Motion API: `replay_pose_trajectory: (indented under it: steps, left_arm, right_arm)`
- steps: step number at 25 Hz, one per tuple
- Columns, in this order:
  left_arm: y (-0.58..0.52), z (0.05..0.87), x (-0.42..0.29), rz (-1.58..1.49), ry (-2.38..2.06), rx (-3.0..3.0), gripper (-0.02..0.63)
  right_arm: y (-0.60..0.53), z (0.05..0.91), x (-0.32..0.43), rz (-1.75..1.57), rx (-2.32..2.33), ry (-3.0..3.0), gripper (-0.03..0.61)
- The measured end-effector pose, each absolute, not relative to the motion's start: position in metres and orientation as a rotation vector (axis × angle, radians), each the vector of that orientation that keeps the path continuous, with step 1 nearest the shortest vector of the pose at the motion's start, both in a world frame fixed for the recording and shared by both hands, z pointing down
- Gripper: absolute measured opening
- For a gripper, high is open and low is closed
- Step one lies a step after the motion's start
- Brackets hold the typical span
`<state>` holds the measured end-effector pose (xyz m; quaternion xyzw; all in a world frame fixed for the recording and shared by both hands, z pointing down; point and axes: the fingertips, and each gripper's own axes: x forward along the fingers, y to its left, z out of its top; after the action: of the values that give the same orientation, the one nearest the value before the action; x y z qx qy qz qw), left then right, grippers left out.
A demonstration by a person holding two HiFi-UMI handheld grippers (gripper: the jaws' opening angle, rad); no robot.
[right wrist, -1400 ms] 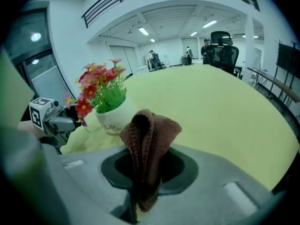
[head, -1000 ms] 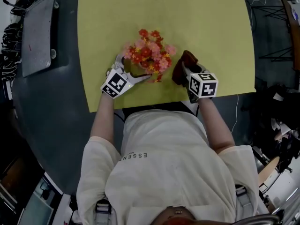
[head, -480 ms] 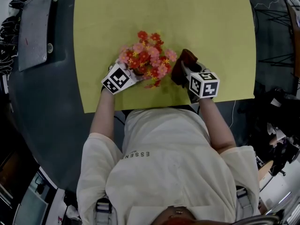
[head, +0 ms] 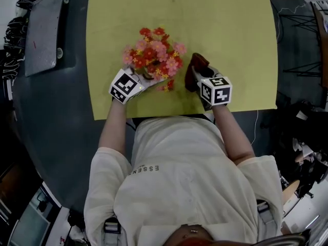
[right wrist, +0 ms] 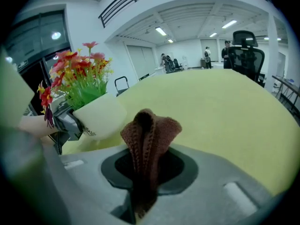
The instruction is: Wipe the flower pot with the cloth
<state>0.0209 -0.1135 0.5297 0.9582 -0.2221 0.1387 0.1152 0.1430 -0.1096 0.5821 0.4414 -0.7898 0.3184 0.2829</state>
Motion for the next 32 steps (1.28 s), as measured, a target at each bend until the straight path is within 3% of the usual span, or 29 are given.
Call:
replay_pose_trajectory:
  steps: [12, 32]
  left_arm:
    - [-0.133, 0.438, 0.02, 0.315, -0.79, 2.728, 0.543]
    - [-0.117, 0.394, 0.031, 0.104, -0.927, 2.747, 0.543]
  right_arm:
    - [-0.124, 0.515, 0.051, 0.548, 1.022, -2.425, 0.06]
    - [-0.049, 0.488, -0.009, 0.62, 0.674, -2.679, 0.061]
